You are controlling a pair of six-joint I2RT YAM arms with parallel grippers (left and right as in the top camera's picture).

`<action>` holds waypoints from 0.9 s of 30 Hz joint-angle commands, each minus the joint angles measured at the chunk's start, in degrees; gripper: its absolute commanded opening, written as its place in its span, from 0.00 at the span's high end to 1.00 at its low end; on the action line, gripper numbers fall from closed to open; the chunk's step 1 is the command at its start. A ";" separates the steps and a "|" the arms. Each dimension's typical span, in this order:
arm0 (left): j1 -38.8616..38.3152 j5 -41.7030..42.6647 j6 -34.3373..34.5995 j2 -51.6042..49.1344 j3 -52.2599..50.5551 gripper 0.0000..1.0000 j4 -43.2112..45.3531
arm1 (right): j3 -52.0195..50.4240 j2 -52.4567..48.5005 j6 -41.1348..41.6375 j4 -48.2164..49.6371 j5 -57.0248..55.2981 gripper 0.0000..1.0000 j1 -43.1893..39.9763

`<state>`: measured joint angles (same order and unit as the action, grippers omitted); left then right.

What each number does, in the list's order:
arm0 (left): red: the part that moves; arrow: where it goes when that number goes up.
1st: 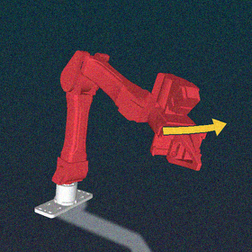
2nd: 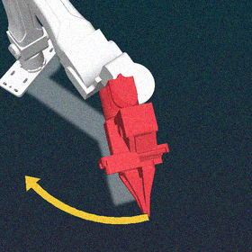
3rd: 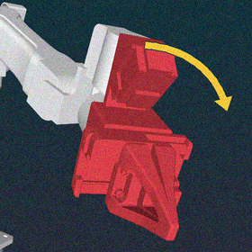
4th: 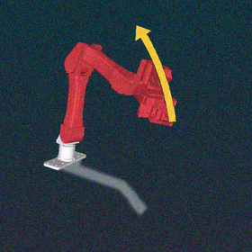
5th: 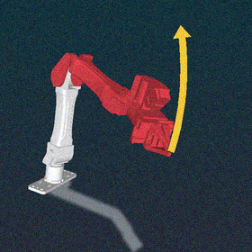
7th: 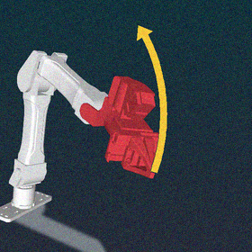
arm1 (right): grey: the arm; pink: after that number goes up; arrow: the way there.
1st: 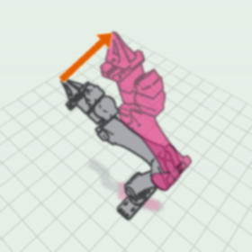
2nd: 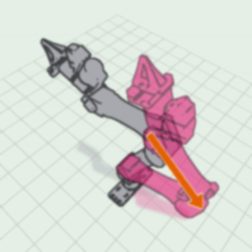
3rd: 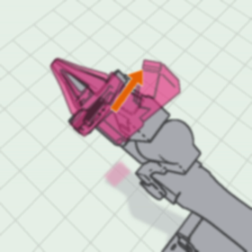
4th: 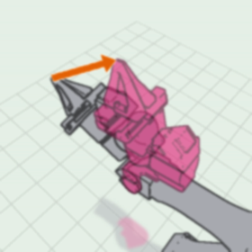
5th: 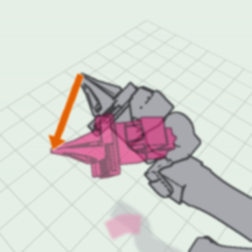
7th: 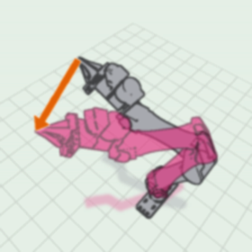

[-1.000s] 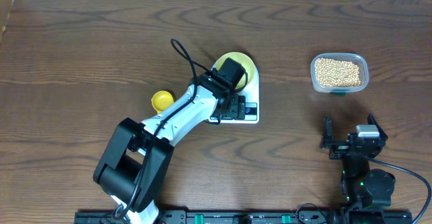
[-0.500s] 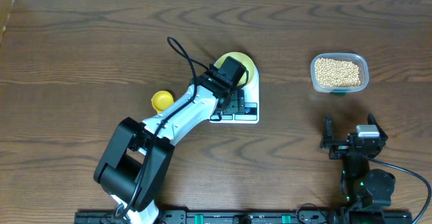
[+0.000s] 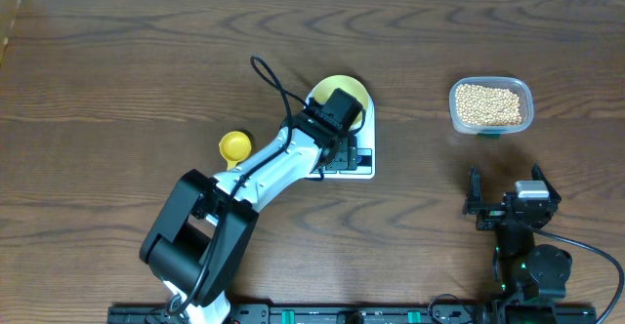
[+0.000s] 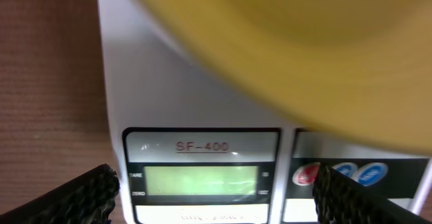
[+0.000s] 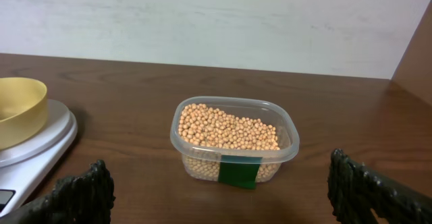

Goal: Scoop item into bowl and weigh 50g on scale

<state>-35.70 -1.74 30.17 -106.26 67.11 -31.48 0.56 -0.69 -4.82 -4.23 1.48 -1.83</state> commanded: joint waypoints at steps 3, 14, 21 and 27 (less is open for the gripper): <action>0.00 -2.40 -0.13 -0.83 -2.71 0.05 2.03 | -0.24 0.39 0.04 -0.07 -0.48 0.01 0.37; 0.00 -2.40 -0.11 -0.83 -3.15 0.05 3.72 | -0.24 0.39 0.04 -0.07 -0.48 0.01 0.37; 0.00 -2.43 -0.11 -0.90 -3.15 0.05 3.96 | -0.24 0.39 0.04 -0.07 -0.48 0.01 0.37; 0.00 -2.40 -0.11 -0.92 -3.15 0.05 3.45 | -0.24 0.39 0.04 -0.07 -0.50 0.01 0.37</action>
<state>-35.70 -3.16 30.20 -106.28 65.17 -27.64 0.56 -0.69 -4.84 -4.23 1.48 -1.83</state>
